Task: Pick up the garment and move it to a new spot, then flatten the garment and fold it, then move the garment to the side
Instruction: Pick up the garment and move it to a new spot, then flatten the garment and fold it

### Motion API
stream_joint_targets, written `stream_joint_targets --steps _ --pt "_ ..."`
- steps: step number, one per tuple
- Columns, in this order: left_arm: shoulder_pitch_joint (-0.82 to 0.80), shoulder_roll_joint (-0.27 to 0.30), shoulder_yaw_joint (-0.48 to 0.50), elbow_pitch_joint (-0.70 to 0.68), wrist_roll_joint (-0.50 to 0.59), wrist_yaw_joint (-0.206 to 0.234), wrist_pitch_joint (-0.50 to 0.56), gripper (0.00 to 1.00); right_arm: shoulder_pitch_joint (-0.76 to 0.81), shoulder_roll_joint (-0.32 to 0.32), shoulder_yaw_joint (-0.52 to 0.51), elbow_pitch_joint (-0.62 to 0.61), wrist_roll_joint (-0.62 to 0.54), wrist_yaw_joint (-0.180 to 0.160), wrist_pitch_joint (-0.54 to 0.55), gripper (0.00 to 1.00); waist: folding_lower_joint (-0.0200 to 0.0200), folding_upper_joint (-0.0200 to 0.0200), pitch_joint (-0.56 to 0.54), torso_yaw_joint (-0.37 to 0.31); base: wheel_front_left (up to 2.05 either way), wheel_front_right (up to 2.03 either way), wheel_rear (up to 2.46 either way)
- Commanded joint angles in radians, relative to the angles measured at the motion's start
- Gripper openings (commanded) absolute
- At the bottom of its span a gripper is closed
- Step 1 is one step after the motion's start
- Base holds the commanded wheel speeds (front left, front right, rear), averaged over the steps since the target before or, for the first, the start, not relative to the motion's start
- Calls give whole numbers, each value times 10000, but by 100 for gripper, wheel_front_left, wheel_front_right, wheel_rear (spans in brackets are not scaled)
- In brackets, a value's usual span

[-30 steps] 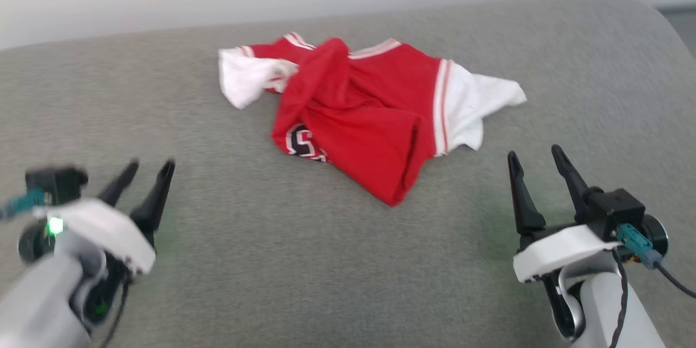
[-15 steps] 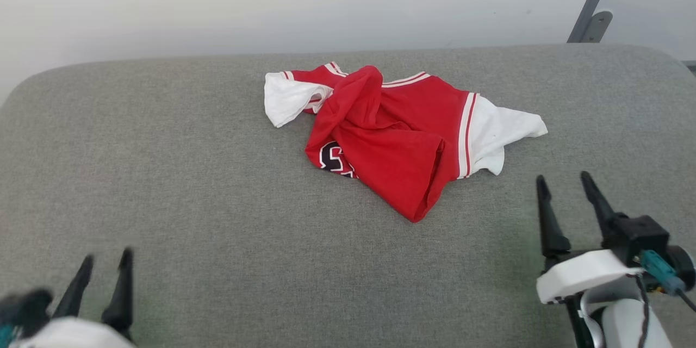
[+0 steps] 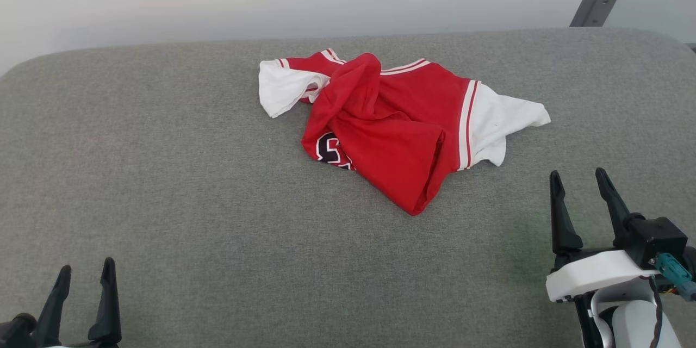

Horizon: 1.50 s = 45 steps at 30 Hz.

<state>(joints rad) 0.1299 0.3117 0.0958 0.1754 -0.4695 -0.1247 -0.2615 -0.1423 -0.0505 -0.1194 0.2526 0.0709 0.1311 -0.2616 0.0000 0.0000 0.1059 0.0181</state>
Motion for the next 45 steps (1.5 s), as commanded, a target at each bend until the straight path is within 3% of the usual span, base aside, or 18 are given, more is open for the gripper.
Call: stream_joint_targets --steps 1,21,29,33,39,42,45 --pt "40 -39 64 -53 107 -55 -49 100 30 -5 30 -49 36 -7 -48 100 0 0 13 -23 0 0 0" --pt "377 -258 91 -762 375 -55 -50 100 97 -5 71 37 146 -7 -48 100 0 0 -131 -146 0 0 0" --pt "-211 -42 -409 -756 197 -56 -50 100 9 -5 67 11 206 -7 -48 100 0 0 -5 -51 0 0 0" --pt "-1235 737 -1374 -780 65 -56 -50 100 -237 -7 259 -46 300 -7 -48 100 0 0 265 -126 0 0 0" --pt "-4043 2447 -2901 -227 -484 -55 730 100 -807 -7 804 -164 603 -7 -48 100 0 0 1052 -635 0 0 0" --pt "-5470 3327 -3829 103 -1392 -49 1585 100 -1060 -5 1062 -291 887 -7 -48 100 0 0 1538 -1018 0 0 0" --pt "-6726 3995 -4992 415 -2988 -49 3081 100 -1199 -5 1160 -416 1162 -7 -48 100 0 0 1950 -1366 0 0 0"
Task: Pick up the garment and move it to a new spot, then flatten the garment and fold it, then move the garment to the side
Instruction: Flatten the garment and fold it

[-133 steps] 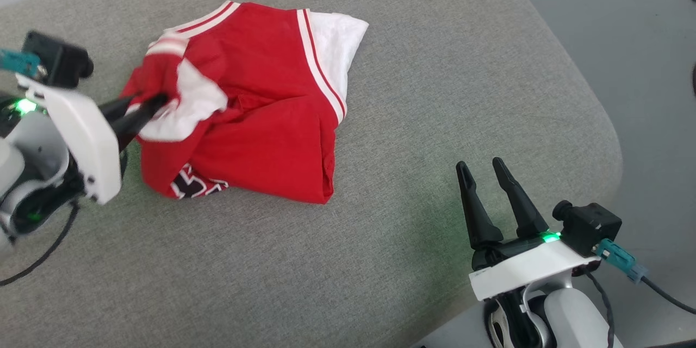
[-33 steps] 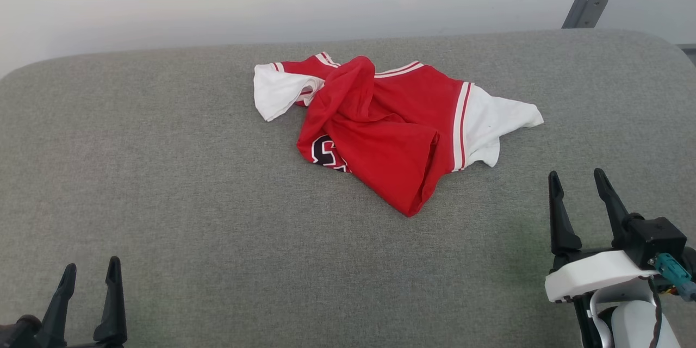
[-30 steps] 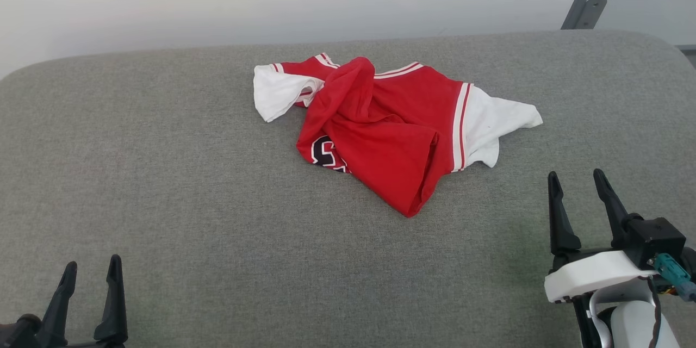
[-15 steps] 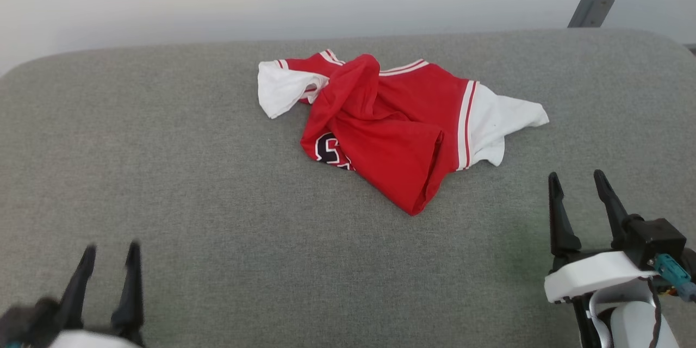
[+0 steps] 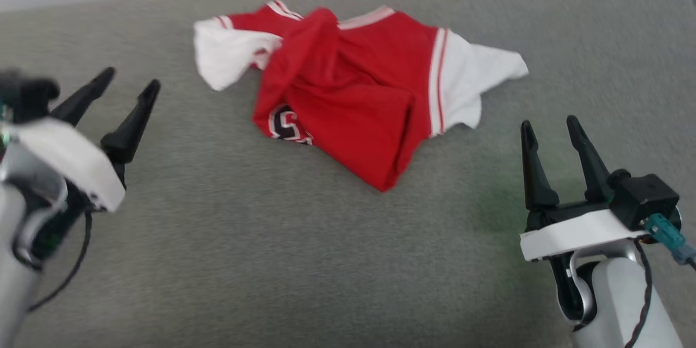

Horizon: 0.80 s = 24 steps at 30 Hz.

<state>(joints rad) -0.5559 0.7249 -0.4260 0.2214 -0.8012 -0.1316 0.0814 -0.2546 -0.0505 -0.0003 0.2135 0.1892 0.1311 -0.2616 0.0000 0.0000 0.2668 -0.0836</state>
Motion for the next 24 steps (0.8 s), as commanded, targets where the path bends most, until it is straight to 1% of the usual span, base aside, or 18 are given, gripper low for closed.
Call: stream_joint_targets --steps 1,3,5,7,9,11,14,16,20,24 --pt "-232 94 -119 38 -252 19 221 100 -79 -5 3 -60 57 -7 -48 100 0 0 467 -458 0 0 0" --pt "-876 521 -743 111 -1436 19 1328 100 -80 -5 67 -120 214 -7 -48 100 0 0 696 -678 0 0 0" --pt "-1420 823 -1198 238 -2569 19 2343 100 -74 -4 104 -214 355 -7 -48 100 0 0 895 -879 0 0 0" --pt "-1904 1116 -1421 412 -3564 19 3170 100 -78 -4 144 -295 455 -7 -48 100 0 0 1093 -1075 0 0 0" --pt "-2309 1349 -1601 677 -4330 19 3935 100 -116 -4 210 -384 551 -7 -48 100 0 0 1290 -1272 0 0 0" --pt "-2684 1559 -1746 955 -4863 19 4584 100 -181 -2 299 -478 656 -7 -48 100 0 0 1509 -1481 0 0 0" --pt "-3142 1785 -1814 1510 -5421 19 5216 100 -218 -2 428 -653 793 -7 -48 100 0 0 1795 -1753 0 0 0" --pt "-3414 1881 -1911 1848 -5492 19 5453 100 -244 -1 498 -724 887 -7 -48 100 0 0 1972 -1899 0 0 0" --pt "-3778 1867 -2010 2394 -5920 19 5791 100 -243 -2 540 -825 972 -7 -48 100 0 0 2220 -2062 0 0 0" --pt "-3966 1814 -2082 2620 -6200 18 5857 100 -235 -4 523 -919 1002 -7 -48 100 0 0 2355 -2091 0 0 0"
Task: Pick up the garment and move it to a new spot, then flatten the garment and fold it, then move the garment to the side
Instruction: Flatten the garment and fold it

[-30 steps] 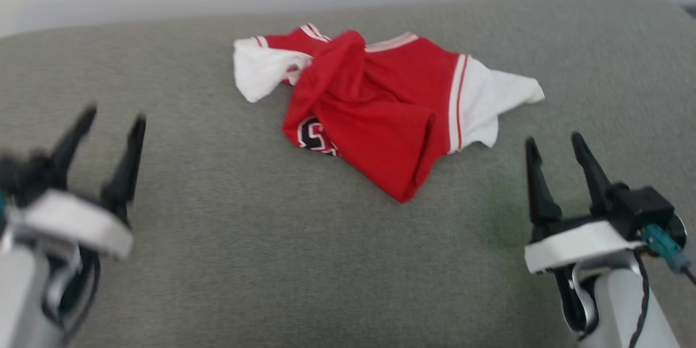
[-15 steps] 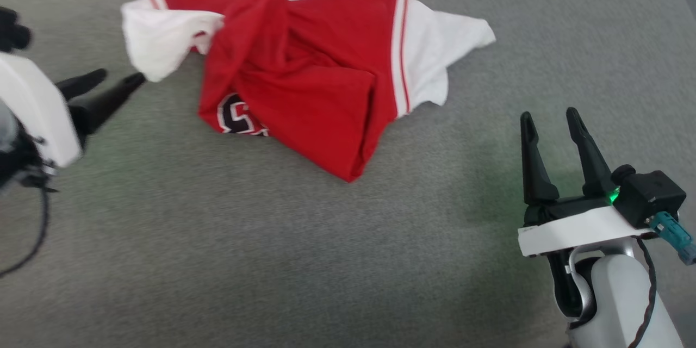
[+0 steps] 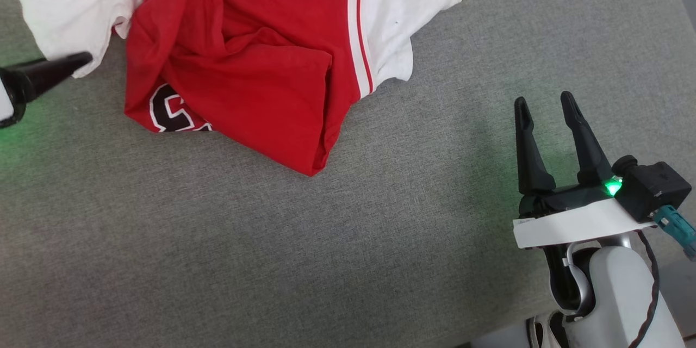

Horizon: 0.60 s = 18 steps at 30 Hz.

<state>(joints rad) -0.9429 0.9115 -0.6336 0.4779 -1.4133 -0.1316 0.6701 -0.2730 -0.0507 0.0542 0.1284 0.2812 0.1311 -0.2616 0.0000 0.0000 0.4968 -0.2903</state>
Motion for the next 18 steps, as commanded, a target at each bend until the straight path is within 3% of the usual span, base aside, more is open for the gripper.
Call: stream_joint_targets --steps 1,2,3,4,13,18 --pt "-118 -98 40 88 -252 18 -56 84 -56 0 -27 -75 81 -7 -48 100 0 0 69 -16 0 0 0" --pt "-136 -113 57 100 -359 18 -34 51 -72 0 -30 -76 70 -7 -48 100 0 0 74 -3 0 0 0" --pt "-174 -101 43 84 -416 18 -45 42 -97 0 -25 -68 50 -7 -48 100 0 0 74 18 0 0 0" --pt "-217 -106 45 45 -471 18 -116 2 -125 0 -18 -56 26 -7 -48 100 0 0 74 46 0 0 0" --pt "-205 -86 54 -145 -914 18 -292 0 -257 -3 -111 72 -154 -7 -48 100 0 0 -140 488 0 0 0" --pt "208 780 -426 -433 -236 18 -291 0 -273 -3 -157 217 -254 -7 -48 100 0 0 -343 767 0 0 0"
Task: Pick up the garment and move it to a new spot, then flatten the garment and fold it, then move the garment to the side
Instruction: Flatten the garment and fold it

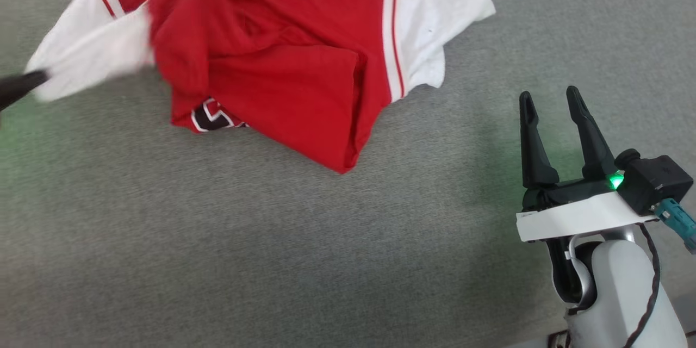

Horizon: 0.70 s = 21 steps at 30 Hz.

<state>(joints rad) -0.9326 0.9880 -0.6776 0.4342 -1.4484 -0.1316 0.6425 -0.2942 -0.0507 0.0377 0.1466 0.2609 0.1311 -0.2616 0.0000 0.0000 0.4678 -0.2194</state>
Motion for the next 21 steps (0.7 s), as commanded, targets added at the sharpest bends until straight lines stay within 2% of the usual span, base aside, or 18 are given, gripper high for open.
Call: stream_joint_targets --steps 1,6,9,15,21 --pt "179 268 -113 -63 230 18 -72 0 -80 0 8 44 -66 -7 -48 100 0 0 -69 91 0 0 0" --pt "327 1459 -953 -226 1589 20 -816 0 -145 -5 12 71 -96 -7 -48 100 0 0 -87 157 0 0 0" --pt "129 1727 -1472 91 2552 20 -1751 0 -157 -6 50 62 -103 -7 -48 100 0 0 -65 137 0 0 0" --pt "-380 1216 -1991 1347 3128 20 -3779 0 -55 -3 78 35 -156 -7 -48 100 0 0 -57 33 0 0 0" --pt "-682 702 -2912 2528 3041 20 -4391 0 57 -2 7 68 -241 -7 -48 100 0 0 -189 -20 0 0 0"
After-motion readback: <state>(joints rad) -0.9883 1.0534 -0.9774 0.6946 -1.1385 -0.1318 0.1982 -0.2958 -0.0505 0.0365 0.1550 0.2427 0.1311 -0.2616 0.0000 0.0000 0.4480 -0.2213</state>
